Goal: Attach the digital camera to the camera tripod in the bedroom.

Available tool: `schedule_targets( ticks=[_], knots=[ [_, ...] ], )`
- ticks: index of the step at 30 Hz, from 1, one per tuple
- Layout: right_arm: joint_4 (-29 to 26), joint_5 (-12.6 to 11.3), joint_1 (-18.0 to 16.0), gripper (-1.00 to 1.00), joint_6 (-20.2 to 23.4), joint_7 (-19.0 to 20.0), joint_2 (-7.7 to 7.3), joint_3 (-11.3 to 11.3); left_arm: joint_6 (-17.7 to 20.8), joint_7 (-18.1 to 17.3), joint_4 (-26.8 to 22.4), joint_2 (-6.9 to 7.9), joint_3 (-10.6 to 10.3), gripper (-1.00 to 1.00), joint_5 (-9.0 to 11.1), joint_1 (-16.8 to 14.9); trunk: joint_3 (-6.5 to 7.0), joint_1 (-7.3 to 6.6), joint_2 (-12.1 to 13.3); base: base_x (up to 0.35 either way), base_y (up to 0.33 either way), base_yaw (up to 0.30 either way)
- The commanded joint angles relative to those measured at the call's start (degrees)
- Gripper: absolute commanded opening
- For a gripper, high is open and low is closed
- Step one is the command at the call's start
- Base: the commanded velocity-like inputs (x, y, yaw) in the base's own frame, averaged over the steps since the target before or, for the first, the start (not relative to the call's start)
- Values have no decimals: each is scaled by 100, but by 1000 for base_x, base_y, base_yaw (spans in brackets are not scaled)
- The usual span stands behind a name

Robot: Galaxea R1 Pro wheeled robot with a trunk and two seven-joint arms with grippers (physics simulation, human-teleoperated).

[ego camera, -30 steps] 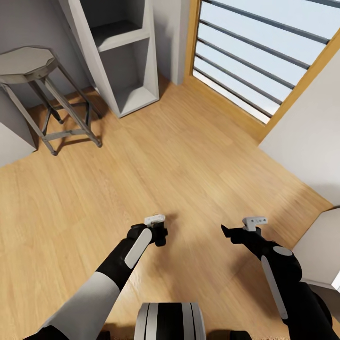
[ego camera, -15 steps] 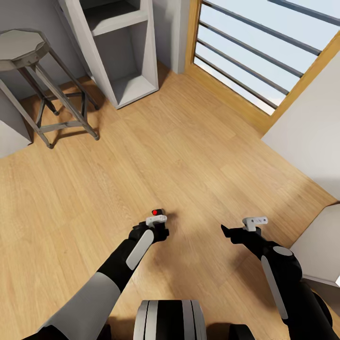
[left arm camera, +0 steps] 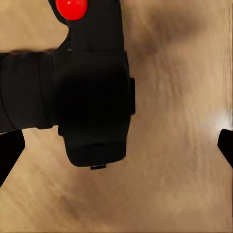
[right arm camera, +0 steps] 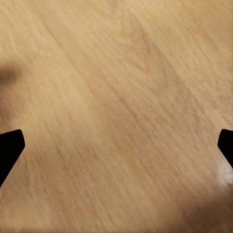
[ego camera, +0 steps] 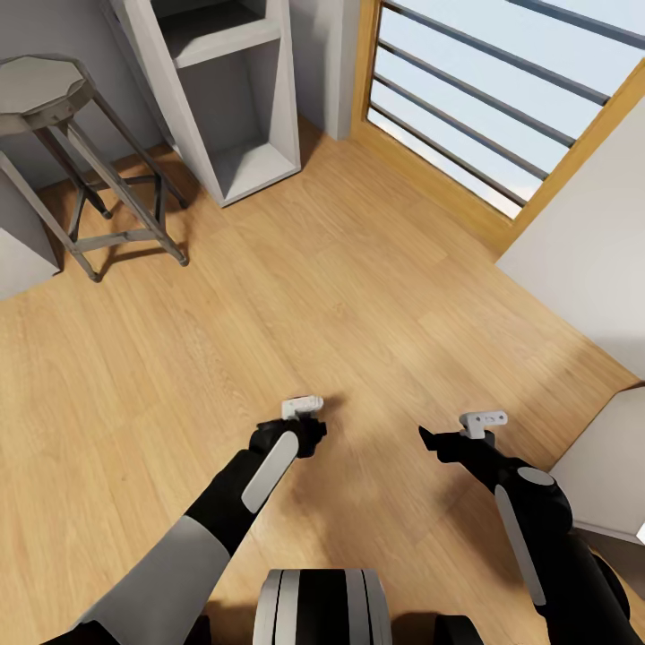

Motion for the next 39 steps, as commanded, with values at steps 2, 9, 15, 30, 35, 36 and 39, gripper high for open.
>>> schedule_targets(
  ticks=[2,9,15,30,35,36,39],
  knots=[
    [-6,0,-2,100,31,28,4,-7,12,132,-95,4,-99,100,65,-3,-3,-1,-1,0,0,0],
    [-6,0,-2,100,30,21,8,-7,27,397,-241,17,-245,100,49,-3,-3,-1,-1,0,0,0],
    [-6,0,-2,100,30,20,2,-7,29,535,-292,23,-271,100,42,0,-114,12,-8,0,0,0],
    [-8,-5,-57,100,40,36,-71,-89,23,561,-301,37,-280,100,39,5,-446,51,-28,0,0,0],
    [-13,-7,-298,100,60,85,-105,-99,21,565,-304,37,-281,100,37,5,-557,64,-35,0,0,0],
    [-14,-8,-418,100,76,147,-126,-100,18,566,-306,37,-281,100,35,5,-557,64,-35,0,0,0],
    [-14,-8,-546,100,116,299,-172,-102,15,568,-313,39,-281,100,31,7,-557,64,-35,0,0,0]
  ],
)
